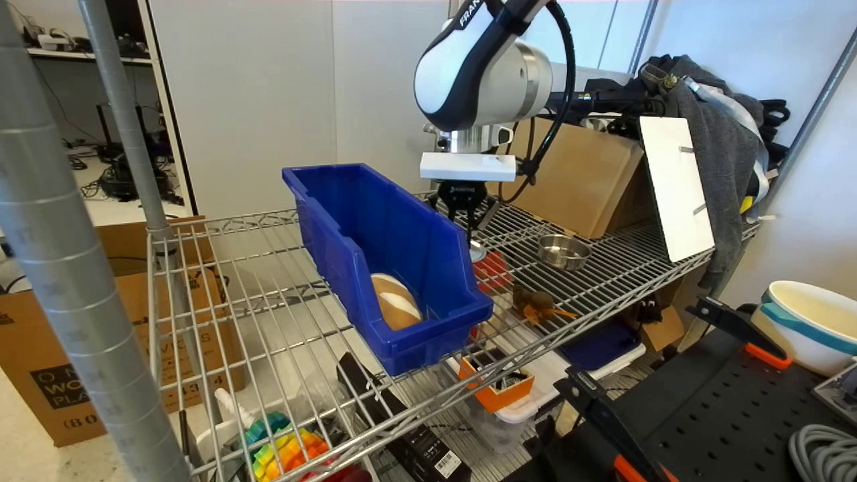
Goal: Remove the lid from the silver pot
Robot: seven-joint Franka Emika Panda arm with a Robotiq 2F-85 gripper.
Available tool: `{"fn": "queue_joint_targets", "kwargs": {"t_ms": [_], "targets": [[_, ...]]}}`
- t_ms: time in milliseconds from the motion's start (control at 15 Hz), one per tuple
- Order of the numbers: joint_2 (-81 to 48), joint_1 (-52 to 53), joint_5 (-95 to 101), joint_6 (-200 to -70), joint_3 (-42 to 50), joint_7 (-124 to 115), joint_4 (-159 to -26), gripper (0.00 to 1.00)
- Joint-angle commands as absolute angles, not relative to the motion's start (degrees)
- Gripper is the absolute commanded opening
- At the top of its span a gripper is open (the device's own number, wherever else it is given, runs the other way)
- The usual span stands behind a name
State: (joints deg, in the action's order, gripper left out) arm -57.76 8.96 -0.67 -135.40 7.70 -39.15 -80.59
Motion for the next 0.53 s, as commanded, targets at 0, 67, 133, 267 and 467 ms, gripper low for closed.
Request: {"fn": "queue_joint_targets", "kwargs": {"t_ms": [0, 67, 133, 267, 467], "targets": [[-58.84, 8.28, -1.68, -132.64, 7.37, -39.08, -76.89, 0.59], [-58.11, 8.01, -1.86, -132.36, 7.05, -38.59, -77.29, 0.67], [-56.38, 7.53, -2.27, -131.46, 6.27, -37.32, -78.61, 0.73], [-52.01, 7.21, -2.85, -129.88, 5.32, -34.79, -82.41, 0.88], [-43.72, 7.54, -2.74, -125.29, 5.40, -32.58, -89.60, 1.00]]}}
